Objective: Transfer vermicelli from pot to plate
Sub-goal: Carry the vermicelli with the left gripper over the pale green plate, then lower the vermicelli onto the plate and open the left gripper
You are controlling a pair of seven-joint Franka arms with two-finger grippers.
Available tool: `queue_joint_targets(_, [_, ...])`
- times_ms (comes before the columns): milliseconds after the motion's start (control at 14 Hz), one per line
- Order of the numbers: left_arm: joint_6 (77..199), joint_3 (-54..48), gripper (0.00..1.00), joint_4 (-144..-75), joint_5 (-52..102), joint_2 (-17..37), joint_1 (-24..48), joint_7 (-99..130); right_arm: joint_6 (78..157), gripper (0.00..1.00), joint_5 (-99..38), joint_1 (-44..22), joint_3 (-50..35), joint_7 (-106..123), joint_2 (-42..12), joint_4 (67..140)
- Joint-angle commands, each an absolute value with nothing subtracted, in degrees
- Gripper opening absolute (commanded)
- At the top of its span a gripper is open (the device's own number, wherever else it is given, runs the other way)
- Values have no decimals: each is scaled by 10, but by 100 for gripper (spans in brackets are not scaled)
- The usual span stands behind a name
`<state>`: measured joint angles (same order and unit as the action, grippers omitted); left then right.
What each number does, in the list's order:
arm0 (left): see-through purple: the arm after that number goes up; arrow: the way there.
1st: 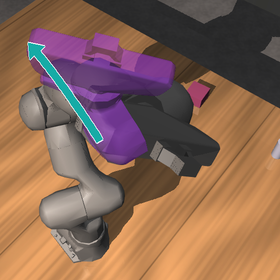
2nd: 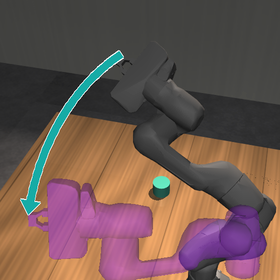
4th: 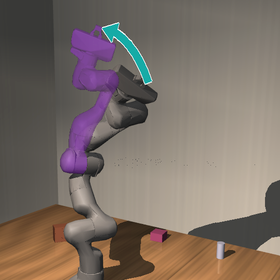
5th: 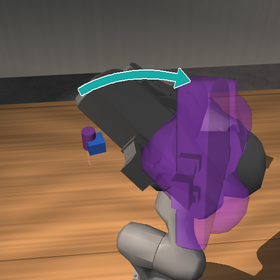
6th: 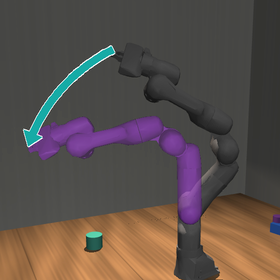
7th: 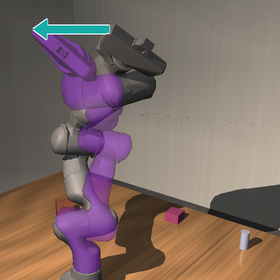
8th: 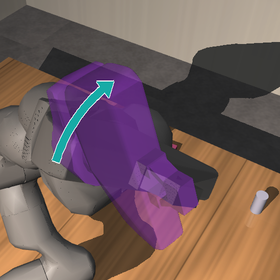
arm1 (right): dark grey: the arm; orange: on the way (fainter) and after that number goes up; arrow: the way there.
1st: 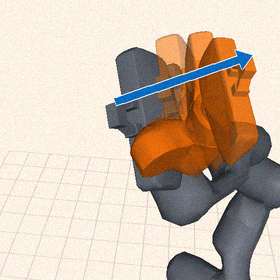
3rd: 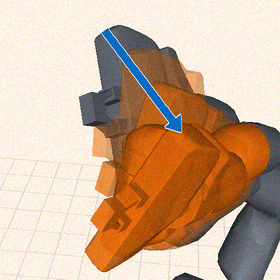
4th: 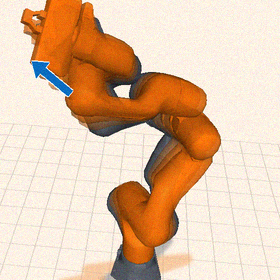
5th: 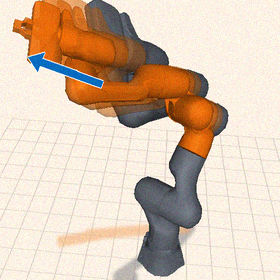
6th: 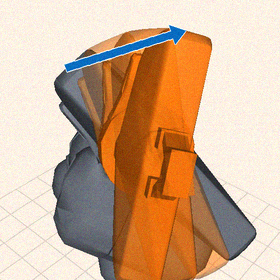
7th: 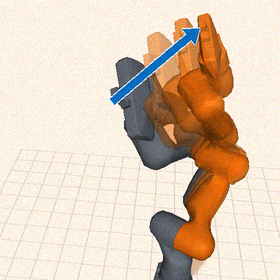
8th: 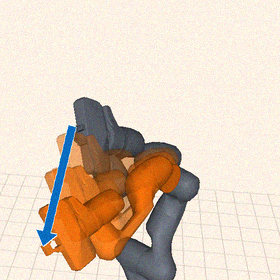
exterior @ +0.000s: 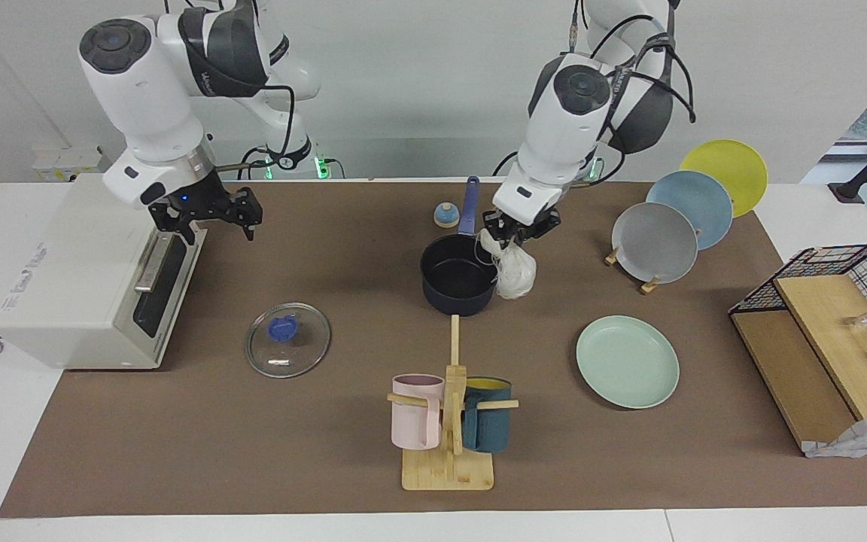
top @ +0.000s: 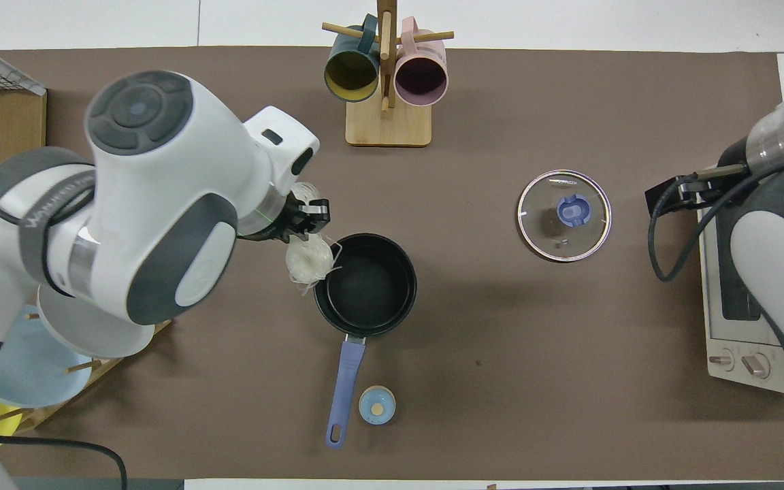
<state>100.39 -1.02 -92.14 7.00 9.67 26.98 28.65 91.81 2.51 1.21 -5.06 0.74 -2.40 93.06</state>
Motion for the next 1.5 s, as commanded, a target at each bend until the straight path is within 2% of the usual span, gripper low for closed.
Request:
queue_joint_targets(0, [994, -13, 0, -907, 68, 102, 205, 218, 883, 100, 11, 3, -27, 4, -13, 922])
queue_joint_targets(214, [1039, -13, 0, -923, 68, 104, 126, 102, 882, 100, 11, 1, -19, 10, -5, 931])
queue_joint_targets(429, [1096, -12, 0, -954, 68, 109, 84, 23, 862, 100, 12, -7, -8, 6, 5, 932])
queue_joint_targets(643, [1186, -12, 0, -1015, 67, 120, 73, -6, 858, 100, 11, -8, 12, 10, 10, 926])
queue_joint_targets(786, [1206, -11, 0, -1019, 66, 135, 71, -23, 856, 100, 12, -8, 25, 9, 4, 904])
queue_joint_targets(1429, [1309, -11, 0, -1041, 63, 201, 64, -68, 872, 100, 11, -8, 22, 9, 6, 909])
